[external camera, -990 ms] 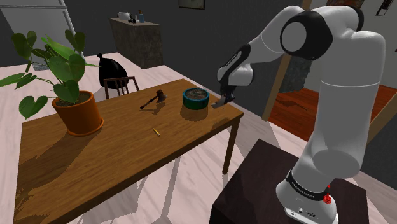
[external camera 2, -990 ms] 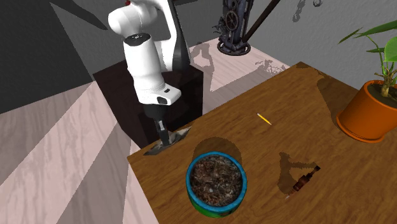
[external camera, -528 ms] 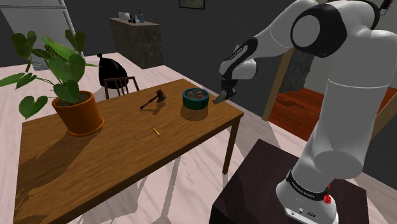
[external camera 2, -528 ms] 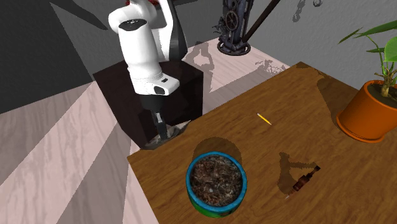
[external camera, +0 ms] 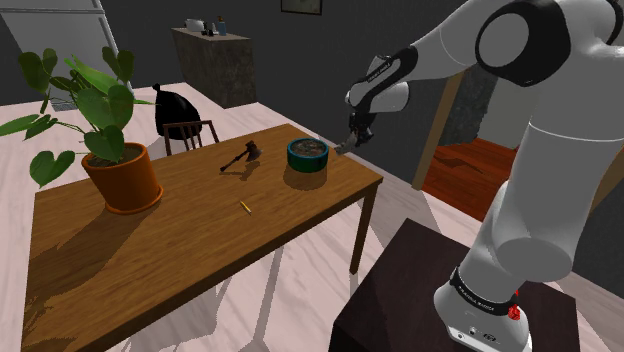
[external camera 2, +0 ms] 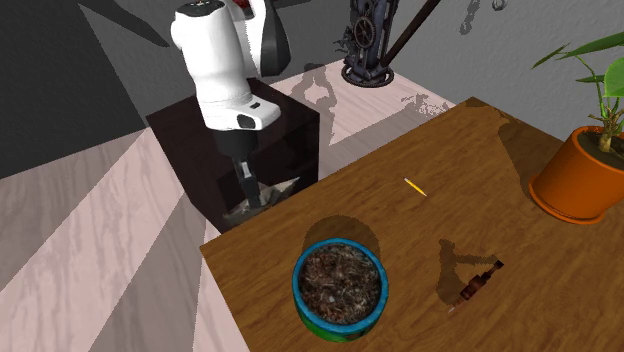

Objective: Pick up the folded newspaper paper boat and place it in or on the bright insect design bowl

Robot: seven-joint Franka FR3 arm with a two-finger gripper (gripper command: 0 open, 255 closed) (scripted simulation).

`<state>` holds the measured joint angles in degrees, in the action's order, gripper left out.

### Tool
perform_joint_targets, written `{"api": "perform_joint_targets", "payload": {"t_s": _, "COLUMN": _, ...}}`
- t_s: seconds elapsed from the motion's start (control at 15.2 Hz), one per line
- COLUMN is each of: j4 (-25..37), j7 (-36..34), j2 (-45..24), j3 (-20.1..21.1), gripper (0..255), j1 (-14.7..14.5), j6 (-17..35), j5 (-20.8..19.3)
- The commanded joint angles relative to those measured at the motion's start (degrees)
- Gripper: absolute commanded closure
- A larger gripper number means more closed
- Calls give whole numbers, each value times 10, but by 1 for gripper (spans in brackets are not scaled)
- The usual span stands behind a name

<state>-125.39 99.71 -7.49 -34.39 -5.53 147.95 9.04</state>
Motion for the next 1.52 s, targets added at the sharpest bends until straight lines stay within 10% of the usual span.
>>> {"api": "perform_joint_targets", "payload": {"t_s": 0.0, "j4": 6, "j7": -10, "j2": 12, "j3": -4, "gripper": 255, "j1": -3, "j6": -15, "j5": -14}}
{"api": "perform_joint_targets", "payload": {"t_s": 0.4, "j4": 43, "j7": -25, "j2": 13, "j3": -4, "gripper": 255, "j1": -7, "j6": -53, "j5": -25}}
{"api": "perform_joint_targets", "payload": {"t_s": 1.45, "j4": 527, "j7": -63, "j2": -323, "j3": 72, "gripper": 255, "j1": 64, "j6": -230, "j5": 97}}
